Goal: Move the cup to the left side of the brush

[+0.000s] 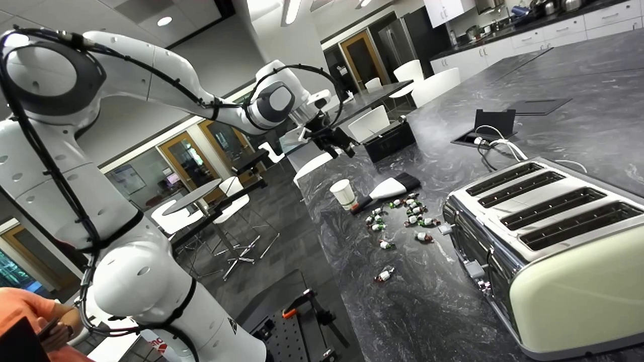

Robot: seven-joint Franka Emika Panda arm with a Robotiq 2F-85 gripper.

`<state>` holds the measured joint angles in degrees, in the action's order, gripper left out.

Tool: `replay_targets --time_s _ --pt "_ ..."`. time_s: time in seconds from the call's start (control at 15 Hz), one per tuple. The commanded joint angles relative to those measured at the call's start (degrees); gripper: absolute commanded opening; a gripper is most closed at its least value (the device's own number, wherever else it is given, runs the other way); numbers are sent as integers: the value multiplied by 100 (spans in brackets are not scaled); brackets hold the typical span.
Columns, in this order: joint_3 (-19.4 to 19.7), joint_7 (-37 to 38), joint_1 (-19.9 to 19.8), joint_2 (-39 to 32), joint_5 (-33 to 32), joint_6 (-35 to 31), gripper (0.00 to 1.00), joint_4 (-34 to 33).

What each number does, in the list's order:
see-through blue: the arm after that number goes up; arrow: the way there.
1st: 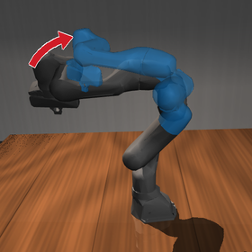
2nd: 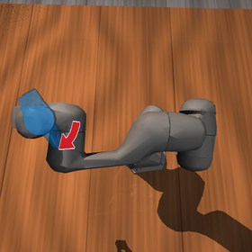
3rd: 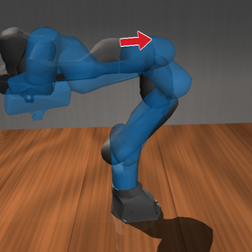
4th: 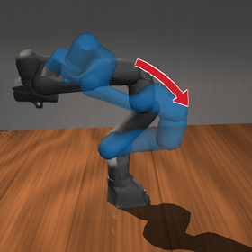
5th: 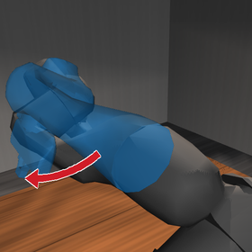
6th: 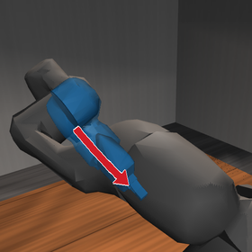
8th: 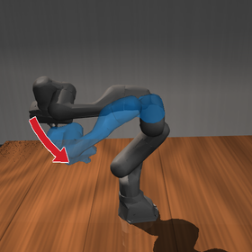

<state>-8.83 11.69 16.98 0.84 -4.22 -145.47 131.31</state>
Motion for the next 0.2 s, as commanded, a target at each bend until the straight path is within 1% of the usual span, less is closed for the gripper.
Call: replay_targets --time_s 0.0,0.13 --pt "-157 -14 -158 3 12 11 100 -6" --pt "-157 -14 -159 3 12 11 100 -8"
